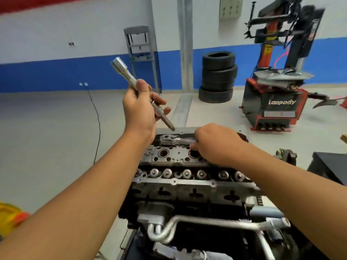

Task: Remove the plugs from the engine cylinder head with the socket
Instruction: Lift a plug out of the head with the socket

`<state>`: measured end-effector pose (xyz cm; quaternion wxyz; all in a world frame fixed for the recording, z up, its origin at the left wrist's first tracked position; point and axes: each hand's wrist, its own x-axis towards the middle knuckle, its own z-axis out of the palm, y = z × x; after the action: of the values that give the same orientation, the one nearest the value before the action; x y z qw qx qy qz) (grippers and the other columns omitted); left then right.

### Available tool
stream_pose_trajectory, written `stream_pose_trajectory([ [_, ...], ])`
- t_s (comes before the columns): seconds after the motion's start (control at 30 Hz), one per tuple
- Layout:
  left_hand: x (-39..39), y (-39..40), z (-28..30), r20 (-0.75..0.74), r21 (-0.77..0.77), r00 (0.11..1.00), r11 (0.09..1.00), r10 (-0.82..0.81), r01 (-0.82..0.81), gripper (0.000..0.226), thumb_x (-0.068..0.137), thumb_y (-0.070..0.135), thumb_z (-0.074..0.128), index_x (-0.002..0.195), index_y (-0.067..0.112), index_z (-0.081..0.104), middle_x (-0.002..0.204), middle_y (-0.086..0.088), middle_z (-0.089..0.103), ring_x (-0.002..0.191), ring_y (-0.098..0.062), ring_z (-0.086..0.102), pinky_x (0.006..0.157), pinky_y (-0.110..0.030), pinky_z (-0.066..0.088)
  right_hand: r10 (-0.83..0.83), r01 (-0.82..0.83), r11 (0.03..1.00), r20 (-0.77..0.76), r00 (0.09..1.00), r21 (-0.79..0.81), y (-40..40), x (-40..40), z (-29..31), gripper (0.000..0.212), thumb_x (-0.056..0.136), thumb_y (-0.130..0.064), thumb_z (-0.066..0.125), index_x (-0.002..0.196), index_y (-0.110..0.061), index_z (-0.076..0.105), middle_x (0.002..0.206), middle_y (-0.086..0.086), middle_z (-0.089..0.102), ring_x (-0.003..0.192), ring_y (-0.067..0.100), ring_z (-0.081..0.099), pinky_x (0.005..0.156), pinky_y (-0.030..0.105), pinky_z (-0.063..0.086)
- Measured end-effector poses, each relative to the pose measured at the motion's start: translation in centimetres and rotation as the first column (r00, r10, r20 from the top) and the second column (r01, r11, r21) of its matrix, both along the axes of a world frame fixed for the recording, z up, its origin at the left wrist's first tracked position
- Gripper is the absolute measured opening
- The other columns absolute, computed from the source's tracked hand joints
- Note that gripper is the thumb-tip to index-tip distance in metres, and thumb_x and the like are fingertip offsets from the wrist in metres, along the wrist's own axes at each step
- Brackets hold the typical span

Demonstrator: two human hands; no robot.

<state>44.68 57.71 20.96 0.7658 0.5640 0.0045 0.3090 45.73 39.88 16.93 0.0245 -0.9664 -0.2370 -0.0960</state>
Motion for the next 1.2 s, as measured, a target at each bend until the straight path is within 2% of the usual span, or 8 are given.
stream_pose_trajectory([
  [0.13, 2.5, -0.8, 0.5, 0.222, -0.085, 0.972, 0.995, 0.077, -0.059, 0.032, 0.109, 0.044, 0.041, 0.106, 0.014, 0.052, 0.072, -0.002, 0.063, 0.074, -0.022, 0.069, 0.078, -0.052, 0.064, -0.013, 0.012, 1.000, 0.090, 0.996, 0.008, -2.4, 1.1, 0.7, 0.028, 0.105, -0.040, 0.055, 0.086, -0.023, 0.042, 0.094, 0.005, 0.061, 0.077, 0.025, 0.054, 0.060, 0.037, 0.034],
  [0.23, 3.9, -1.9, 1.0, 0.286, -0.227, 0.958, 0.970, -0.017, 0.085, 0.033, 0.109, 0.044, 0.042, 0.106, 0.012, 0.051, 0.079, -0.006, 0.066, 0.082, -0.027, 0.072, 0.083, -0.057, 0.062, -0.134, 0.128, 0.927, -0.009, 0.991, 0.352, -5.6, 3.6, 2.7, 0.033, 0.104, -0.047, 0.054, 0.084, -0.021, 0.059, 0.076, 0.000, 0.060, 0.068, 0.019, 0.054, 0.055, 0.035, 0.036],
  [0.33, 5.2, -4.5, 1.3, 0.271, -0.290, 0.953, 0.932, -0.138, 0.218, 0.032, 0.109, 0.042, 0.045, 0.097, 0.013, 0.051, 0.071, -0.004, 0.060, 0.070, -0.021, 0.066, 0.076, -0.047, 0.060, -0.123, 0.273, 0.631, -0.254, 0.959, 0.726, -8.9, 6.0, 2.8, 0.037, 0.098, -0.045, 0.065, 0.078, -0.014, 0.070, 0.059, 0.001, 0.061, 0.057, 0.022, 0.055, 0.056, 0.036, 0.043],
  [0.47, 6.0, -9.1, -0.6, 0.159, -0.143, 0.952, 0.948, -0.261, 0.284, 0.031, 0.112, 0.035, 0.040, 0.091, 0.014, 0.050, 0.065, 0.001, 0.053, 0.061, -0.015, 0.056, 0.072, -0.040, 0.055, -0.062, 0.421, 0.332, -0.425, 0.903, 0.844, -11.9, 7.1, 1.7, 0.049, 0.095, -0.057, 0.066, 0.074, -0.013, 0.064, 0.052, 0.000, 0.047, 0.045, 0.019, 0.044, 0.044, 0.028, 0.037],
  [0.6, 6.3, -11.7, -3.1, 0.084, -0.073, 0.926, 0.925, -0.368, 0.374, 0.031, 0.113, 0.032, 0.038, 0.090, 0.014, 0.048, 0.065, 0.001, 0.049, 0.058, -0.013, 0.053, 0.065, -0.035, 0.053, 0.117, 0.418, 0.101, -0.428, 0.896, 0.903, -13.2, 7.0, 2.1, 0.051, 0.090, -0.060, 0.072, 0.068, -0.014, 0.067, 0.055, 0.010, 0.054, 0.044, 0.024, 0.050, 0.044, 0.031, 0.046],
  [0.8, 6.9, -14.0, -4.0, 0.009, 0.079, 0.881, 0.878, -0.474, 0.472, 0.028, 0.106, 0.040, 0.046, 0.089, 0.019, 0.050, 0.068, 0.001, 0.048, 0.064, -0.017, 0.051, 0.069, -0.038, 0.051, 0.281, 0.195, 0.066, -0.205, 0.937, 0.979, -14.9, 5.0, 4.1, 0.016, 0.096, -0.031, 0.069, 0.099, -0.015, 0.072, 0.072, 0.012, 0.066, 0.042, 0.022, 0.049, 0.046, 0.030, 0.045],
  [0.93, 6.9, -15.6, -4.3, 0.008, 0.227, 0.861, 0.839, -0.508, 0.494, 0.026, 0.104, 0.041, 0.047, 0.088, 0.021, 0.050, 0.065, 0.001, 0.048, 0.062, -0.021, 0.050, 0.065, -0.040, 0.050, 0.252, 0.232, 0.074, -0.244, 0.937, 0.970, -14.8, 3.7, 5.4, 0.031, 0.104, -0.037, 0.063, 0.131, -0.024, 0.063, 0.066, 0.010, 0.061, 0.040, 0.021, 0.045, 0.046, 0.029, 0.042],
  [1.2, 8.0, -14.4, -4.8, -0.002, 0.097, 0.783, 0.780, -0.621, 0.619, 0.029, 0.108, 0.039, 0.042, 0.092, 0.016, 0.047, 0.066, 0.003, 0.048, 0.059, -0.015, 0.050, 0.064, -0.035, 0.051, 0.224, 0.201, 0.096, -0.217, 0.950, 0.975, -14.4, 1.7, 7.3, 0.016, 0.103, -0.032, 0.064, 0.114, -0.021, 0.065, 0.066, 0.005, 0.063, 0.041, 0.019, 0.042, 0.045, 0.026, 0.036],
])
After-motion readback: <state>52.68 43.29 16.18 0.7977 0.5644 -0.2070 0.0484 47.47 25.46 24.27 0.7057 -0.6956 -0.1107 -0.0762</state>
